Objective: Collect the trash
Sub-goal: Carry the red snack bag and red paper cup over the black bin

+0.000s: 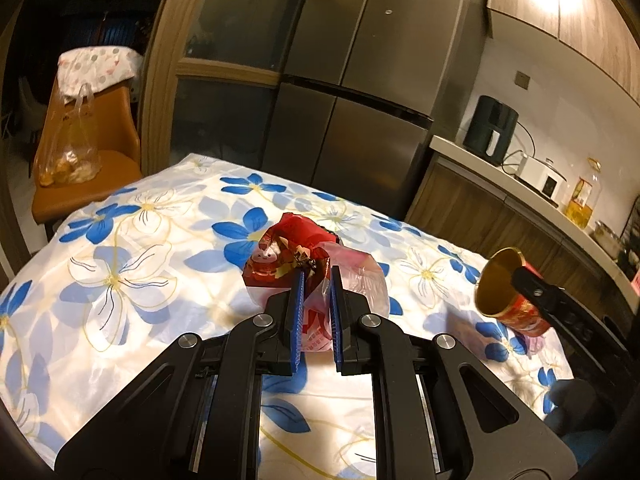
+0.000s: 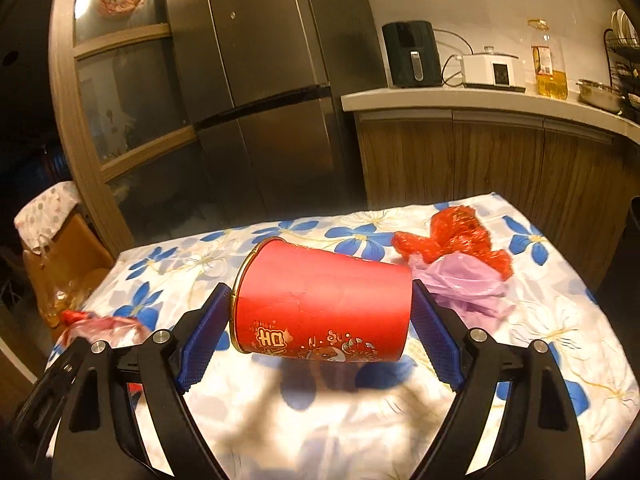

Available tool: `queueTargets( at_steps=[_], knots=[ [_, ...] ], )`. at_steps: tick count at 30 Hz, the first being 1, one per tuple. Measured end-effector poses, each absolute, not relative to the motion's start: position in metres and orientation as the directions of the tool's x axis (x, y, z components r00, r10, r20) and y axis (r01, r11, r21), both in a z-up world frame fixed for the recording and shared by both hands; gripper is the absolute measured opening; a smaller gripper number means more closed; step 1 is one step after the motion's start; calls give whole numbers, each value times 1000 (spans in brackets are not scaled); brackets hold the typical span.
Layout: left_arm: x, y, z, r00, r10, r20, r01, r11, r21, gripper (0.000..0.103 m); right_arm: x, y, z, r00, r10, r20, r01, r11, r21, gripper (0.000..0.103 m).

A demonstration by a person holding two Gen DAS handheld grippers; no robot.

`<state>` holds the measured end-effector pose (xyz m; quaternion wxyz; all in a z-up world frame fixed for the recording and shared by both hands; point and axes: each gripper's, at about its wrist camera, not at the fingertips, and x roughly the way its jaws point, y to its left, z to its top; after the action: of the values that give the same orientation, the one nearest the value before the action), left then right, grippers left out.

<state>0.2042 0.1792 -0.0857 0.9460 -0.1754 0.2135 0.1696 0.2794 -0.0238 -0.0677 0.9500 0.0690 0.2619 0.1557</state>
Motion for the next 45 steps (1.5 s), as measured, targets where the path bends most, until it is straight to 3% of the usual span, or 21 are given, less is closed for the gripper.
queueTargets(
  at_steps=[21,45],
  knots=[
    [186,80,-42,901,166,-401,-260,946,-192,11,204,-140,-22,896,265,-356,-203,958,202,84],
    [218,-109,-4,933,-129,-337,88,987,-132,11,171,-293,-4,964,-19,-266,60,987,149,84]
  ],
)
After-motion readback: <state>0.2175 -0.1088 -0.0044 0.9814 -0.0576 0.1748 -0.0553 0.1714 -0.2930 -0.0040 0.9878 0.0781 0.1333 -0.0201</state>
